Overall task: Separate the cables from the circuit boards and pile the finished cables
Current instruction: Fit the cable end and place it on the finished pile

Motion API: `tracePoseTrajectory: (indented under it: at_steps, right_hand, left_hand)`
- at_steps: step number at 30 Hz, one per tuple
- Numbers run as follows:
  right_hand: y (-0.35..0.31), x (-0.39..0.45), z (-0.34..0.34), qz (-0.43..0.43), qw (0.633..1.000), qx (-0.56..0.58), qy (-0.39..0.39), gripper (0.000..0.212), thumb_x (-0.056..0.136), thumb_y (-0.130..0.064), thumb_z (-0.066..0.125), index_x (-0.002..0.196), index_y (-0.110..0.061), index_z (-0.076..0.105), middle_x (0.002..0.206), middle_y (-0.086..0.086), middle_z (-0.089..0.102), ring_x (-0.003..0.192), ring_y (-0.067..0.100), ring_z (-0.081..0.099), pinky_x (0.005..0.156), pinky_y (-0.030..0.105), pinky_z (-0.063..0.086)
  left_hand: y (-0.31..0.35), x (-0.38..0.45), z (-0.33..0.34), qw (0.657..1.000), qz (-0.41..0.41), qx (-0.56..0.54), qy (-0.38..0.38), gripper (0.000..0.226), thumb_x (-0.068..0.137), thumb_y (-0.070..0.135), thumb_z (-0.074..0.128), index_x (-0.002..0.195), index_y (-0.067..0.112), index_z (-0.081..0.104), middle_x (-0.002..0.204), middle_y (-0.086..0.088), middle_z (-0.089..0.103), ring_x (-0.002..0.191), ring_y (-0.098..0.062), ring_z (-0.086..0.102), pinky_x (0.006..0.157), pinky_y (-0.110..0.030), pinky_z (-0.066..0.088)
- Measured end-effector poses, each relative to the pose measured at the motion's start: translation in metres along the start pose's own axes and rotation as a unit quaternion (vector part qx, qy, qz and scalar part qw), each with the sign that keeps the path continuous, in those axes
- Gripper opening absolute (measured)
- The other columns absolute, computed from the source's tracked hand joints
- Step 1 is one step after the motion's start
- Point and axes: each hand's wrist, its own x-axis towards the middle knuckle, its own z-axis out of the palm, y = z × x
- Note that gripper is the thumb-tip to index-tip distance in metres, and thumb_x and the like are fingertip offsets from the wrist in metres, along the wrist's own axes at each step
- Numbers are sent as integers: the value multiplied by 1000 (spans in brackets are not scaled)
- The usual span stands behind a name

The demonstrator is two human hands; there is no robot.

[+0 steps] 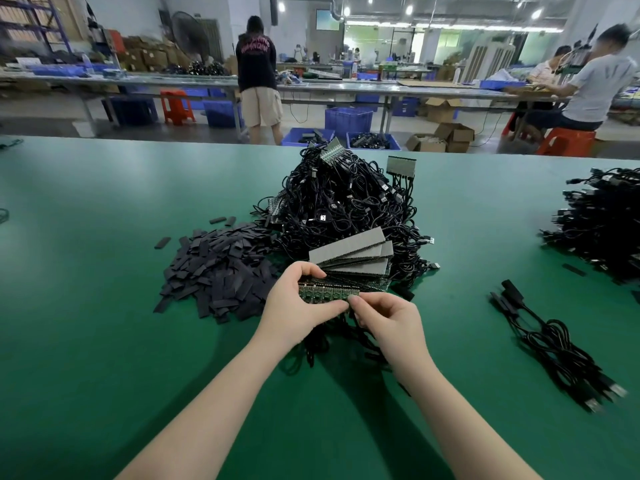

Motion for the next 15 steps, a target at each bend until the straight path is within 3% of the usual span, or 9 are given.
tracePoseTrajectory:
  at_steps: [4,7,9,12,15]
  right_hand:
    - [-8,6,-3,-9,1000,-26,-8,19,86,-25,77,68,-27,77,60,-7,67,58,4,57,61,18,49]
    - [-14,12,-8,-12,1000,-24,-12,10,83,-22,80,74,-23,76,63,-5,70,59,6,61,64,24,55]
    - [-16,14,-9,-22,999,-43,-14,8,81,-22,82,76,-22,75,66,-7,72,61,3,63,64,19,53]
    - [-17,16,-6,-51,994,-91,15,14,82,-22,81,71,-23,72,63,-15,69,58,-2,58,60,12,47]
    - [-16,15,-3,-66,992,-101,34,17,84,-21,79,70,-23,69,59,-17,66,56,-3,56,57,12,44]
  left_hand:
    - [3,1,3,1000,3,-14,7,44,61,26,90,89,33,56,88,17,66,82,2,60,70,-9,43]
    - [4,1,6,1000,-10,-21,16,40,62,28,89,86,34,57,92,14,64,90,0,59,77,-14,45]
    - [5,0,9,999,-21,-25,28,39,62,29,89,84,33,58,92,14,65,92,-2,59,79,-18,46]
    - [7,-1,14,998,-17,-31,58,37,61,26,89,80,32,58,84,22,63,85,7,54,72,-8,41]
    - [9,-1,17,997,-16,-40,67,37,62,26,88,80,32,57,85,27,61,87,9,53,72,-5,39]
